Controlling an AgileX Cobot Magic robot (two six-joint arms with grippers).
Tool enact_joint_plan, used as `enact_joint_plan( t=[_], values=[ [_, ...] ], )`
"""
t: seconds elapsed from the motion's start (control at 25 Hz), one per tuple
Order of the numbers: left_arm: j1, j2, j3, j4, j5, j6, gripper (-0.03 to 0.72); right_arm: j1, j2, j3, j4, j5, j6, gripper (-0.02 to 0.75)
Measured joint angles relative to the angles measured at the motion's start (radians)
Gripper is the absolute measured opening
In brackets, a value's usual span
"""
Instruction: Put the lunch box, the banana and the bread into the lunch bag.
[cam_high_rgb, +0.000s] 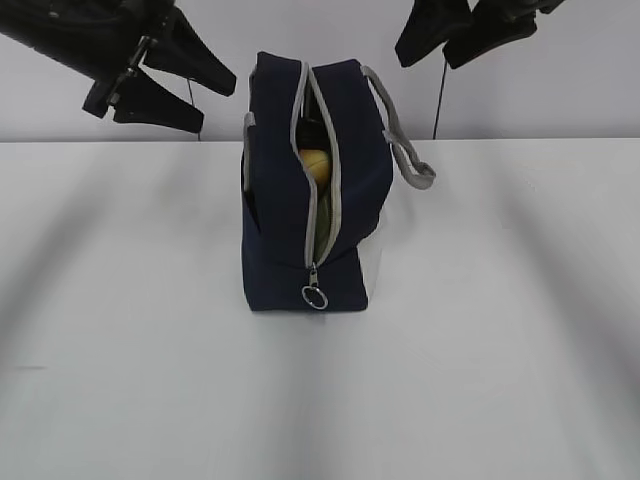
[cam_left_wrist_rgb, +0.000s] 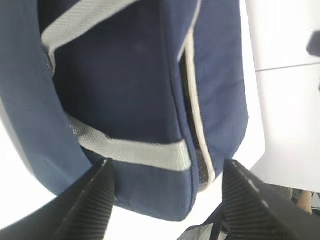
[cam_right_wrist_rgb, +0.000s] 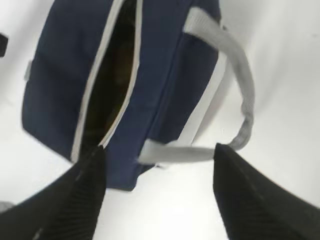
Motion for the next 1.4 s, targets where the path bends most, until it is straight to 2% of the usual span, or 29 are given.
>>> enact_joint_plan(
  t=[0.28, 0.4, 0.76, 0.88, 1.08, 1.24, 1.4],
  values=[
    [0.0, -0.04, -0.002, 0.065, 0.008, 0.0, 0.486, 0.089, -0.291, 0.371, -0.032, 0.001, 0.021, 0.517],
    [-0.002, -0.071, -0.002, 0.109, 0.012, -0.002, 0.486, 0.124, -0.42, 0.539, -0.06, -0.078, 0.051, 0.517],
    [-0.002, -0.173, -0.002, 0.134, 0.026, -0.023, 0.486, 0.228, -0.677, 1.001, -0.057, -0.667, 0.08, 0.514],
    [-0.004, -0.19, -0.002, 0.137, 0.026, -0.036, 0.486, 0.232, -0.667, 1.089, -0.039, -0.809, 0.08, 0.514],
    [-0.036, -0.19, -0.002, 0.16, 0.026, -0.051, 0.486, 0.257, -0.593, 1.129, -0.037, -0.963, 0.027, 0.513],
    [-0.081, -0.19, -0.002, 0.227, 0.027, -0.068, 0.486, 0.323, -0.583, 1.228, -0.035, -1.213, 0.004, 0.496],
    [-0.093, -0.19, -0.002, 0.261, 0.029, -0.088, 0.486, 0.394, -0.579, 1.378, -0.037, -1.461, 0.0, 0.468]
  ],
)
